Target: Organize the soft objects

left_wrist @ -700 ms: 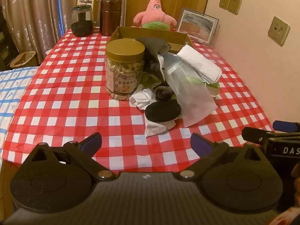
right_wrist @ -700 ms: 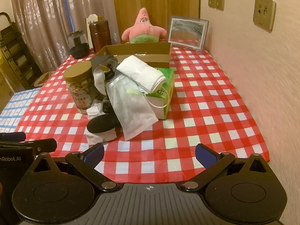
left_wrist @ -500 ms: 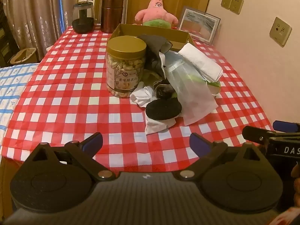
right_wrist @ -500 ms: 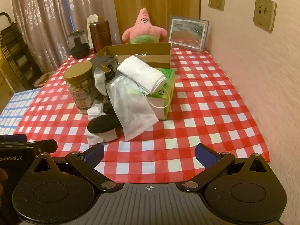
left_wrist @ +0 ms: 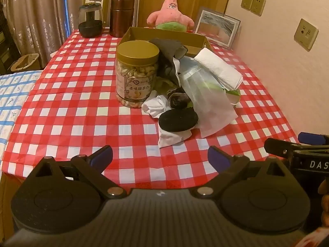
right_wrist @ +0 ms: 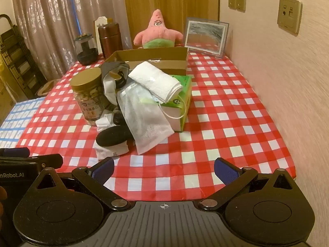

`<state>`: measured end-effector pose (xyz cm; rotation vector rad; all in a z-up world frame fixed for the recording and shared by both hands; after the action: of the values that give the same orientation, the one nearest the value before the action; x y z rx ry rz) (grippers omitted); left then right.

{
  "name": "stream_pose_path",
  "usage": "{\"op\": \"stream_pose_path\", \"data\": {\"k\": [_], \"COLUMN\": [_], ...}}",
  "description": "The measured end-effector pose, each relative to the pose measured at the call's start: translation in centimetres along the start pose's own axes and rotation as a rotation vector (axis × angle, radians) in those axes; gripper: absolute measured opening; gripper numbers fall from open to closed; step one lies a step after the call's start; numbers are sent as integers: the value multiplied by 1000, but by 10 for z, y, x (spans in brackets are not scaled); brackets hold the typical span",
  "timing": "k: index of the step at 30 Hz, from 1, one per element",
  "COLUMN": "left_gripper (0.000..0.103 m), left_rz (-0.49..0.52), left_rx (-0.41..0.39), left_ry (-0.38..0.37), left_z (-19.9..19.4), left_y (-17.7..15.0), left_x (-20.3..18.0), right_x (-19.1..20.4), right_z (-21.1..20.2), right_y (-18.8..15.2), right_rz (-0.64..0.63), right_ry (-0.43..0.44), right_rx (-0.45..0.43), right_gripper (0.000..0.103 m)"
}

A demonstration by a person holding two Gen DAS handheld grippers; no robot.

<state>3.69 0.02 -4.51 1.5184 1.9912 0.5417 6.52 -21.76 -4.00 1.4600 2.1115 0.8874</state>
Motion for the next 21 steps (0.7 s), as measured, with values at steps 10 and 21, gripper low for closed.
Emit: {"op": "stream_pose_path", "data": {"k": [10,21], "left_gripper": [98,98], "left_rz": [-4,-4], "left_rx": [-1,-1], "left_ry": [-1,-4], "left_z": [-1,-1], "left_y": [1,2], "left_x": [1,2], "right_x": [1,1], "right_z": [-1,-1], "right_y": [1,2], "right_rz": [0,1], "right_ry": [0,1], "right_rx": [-3,-5], "right_gripper": [103,103]}}
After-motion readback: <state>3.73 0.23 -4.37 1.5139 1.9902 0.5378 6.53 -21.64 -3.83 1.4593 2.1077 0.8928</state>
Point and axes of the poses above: each gripper's, at about its wrist camera, not at the fingertips, and z roughly the way its jaws point, x to its left, y to its top, the point moved 6 cm from there along z, roughly the way its jaws point, and after that the axes turned 8 degrees about -z, right-handed, at the moved point
